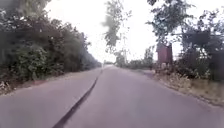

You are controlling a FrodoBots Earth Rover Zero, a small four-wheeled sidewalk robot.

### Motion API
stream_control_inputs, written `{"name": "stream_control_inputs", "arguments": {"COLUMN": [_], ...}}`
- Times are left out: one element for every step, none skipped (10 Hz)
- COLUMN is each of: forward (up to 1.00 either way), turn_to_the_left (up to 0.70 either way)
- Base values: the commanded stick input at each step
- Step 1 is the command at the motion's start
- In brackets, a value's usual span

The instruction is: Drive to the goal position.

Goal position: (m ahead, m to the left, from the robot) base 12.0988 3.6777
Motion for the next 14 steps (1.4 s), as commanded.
{"name": "stream_control_inputs", "arguments": {"forward": [1.00, 1.00, 1.00, 1.00, 1.00, 1.00, 1.00, 1.00, 1.00, 1.00, 1.00, 1.00, 1.00, 1.00], "turn_to_the_left": [0.00, 0.00, 0.00, 0.00, -0.02, -0.15, -0.40, -0.40, -0.13, 0.00, 0.00, 0.00, 0.00, 0.00]}}
